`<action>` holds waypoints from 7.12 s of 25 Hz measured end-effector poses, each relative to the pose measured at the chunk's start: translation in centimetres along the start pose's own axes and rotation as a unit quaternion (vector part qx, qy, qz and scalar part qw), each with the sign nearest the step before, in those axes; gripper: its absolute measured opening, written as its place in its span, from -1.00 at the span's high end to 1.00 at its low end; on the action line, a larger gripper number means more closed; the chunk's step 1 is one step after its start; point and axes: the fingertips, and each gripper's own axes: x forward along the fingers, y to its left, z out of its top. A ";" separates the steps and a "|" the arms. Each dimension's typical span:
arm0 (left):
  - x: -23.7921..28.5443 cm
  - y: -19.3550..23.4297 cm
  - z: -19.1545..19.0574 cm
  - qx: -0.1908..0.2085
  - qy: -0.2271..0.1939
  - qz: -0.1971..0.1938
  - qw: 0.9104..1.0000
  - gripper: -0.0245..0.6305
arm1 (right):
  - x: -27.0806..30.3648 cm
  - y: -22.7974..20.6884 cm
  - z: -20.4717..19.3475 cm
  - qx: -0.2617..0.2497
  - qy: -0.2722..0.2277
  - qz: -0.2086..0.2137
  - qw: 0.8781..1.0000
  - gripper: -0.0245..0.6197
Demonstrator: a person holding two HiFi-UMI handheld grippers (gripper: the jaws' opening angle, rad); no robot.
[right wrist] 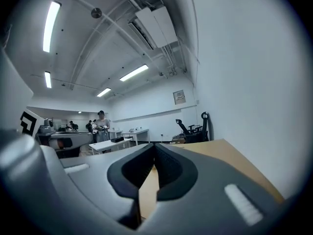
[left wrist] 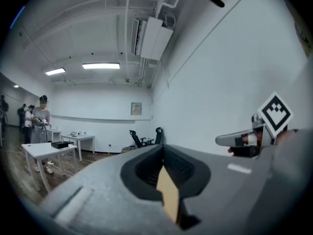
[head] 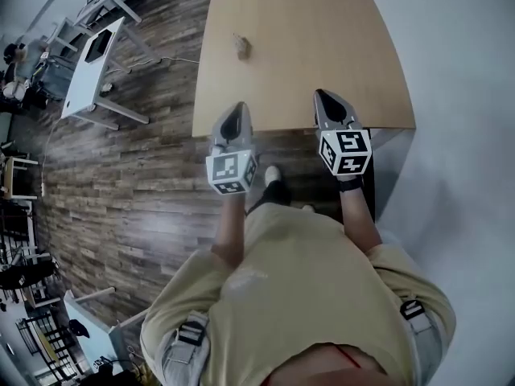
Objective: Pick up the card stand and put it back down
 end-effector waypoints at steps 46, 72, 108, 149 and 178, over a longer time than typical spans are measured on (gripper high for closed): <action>26.0 16.9 -2.8 -0.031 0.009 -0.073 0.997 0.92 | 25.6 -3.9 1.4 -0.030 0.012 -0.067 0.997 0.91; 28.9 27.3 -14.6 -0.106 0.087 -0.025 0.990 0.92 | 39.1 2.9 -5.8 -0.040 0.077 0.013 0.996 0.91; 48.5 27.6 -37.9 -0.090 0.229 0.029 0.969 0.09 | 39.4 -9.2 -21.9 0.096 0.163 -0.079 0.979 0.91; 33.2 24.9 -14.1 -0.035 0.108 -0.055 0.992 0.76 | 38.2 1.0 -6.3 -0.007 0.042 0.017 0.999 0.91; 21.5 19.2 -4.7 -0.028 -0.003 -0.109 0.994 0.77 | 28.7 4.1 -1.9 -0.048 -0.028 -0.013 0.998 0.91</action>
